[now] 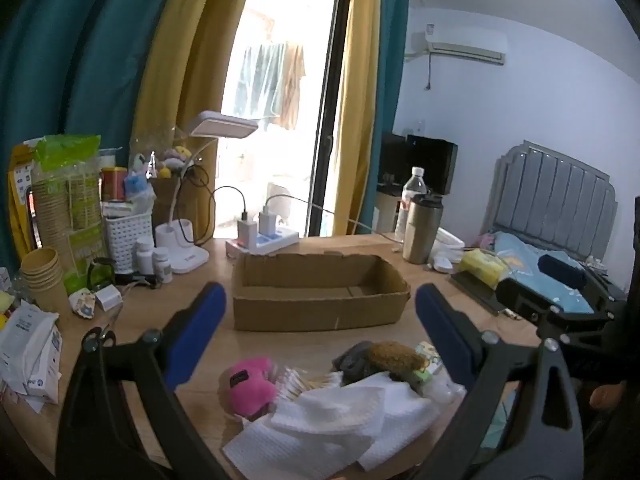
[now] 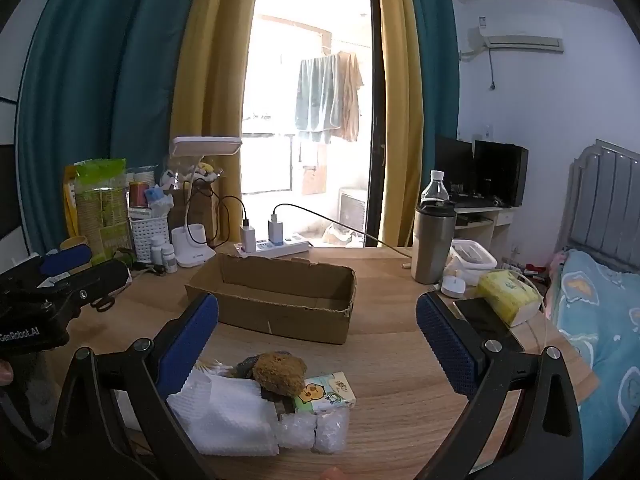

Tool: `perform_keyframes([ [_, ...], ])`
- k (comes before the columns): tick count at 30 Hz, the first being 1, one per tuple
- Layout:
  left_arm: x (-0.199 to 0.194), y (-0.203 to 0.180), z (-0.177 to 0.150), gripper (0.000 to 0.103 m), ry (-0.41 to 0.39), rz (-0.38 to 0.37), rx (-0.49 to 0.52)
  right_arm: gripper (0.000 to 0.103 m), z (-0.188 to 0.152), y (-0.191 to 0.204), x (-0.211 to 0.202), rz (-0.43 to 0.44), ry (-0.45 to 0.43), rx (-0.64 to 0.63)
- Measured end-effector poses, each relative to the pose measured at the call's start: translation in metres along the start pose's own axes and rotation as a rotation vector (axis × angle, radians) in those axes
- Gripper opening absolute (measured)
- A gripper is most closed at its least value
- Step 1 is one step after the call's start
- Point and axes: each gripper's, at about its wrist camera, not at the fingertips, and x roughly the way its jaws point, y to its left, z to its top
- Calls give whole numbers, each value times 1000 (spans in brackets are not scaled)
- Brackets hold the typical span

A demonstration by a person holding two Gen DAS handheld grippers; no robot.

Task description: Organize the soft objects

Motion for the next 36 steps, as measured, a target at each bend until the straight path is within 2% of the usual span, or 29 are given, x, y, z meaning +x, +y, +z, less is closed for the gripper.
perform_keyframes([
  [36,-3,3,2,97,0,8,-8,101,-2,-2,3,16,4,5],
])
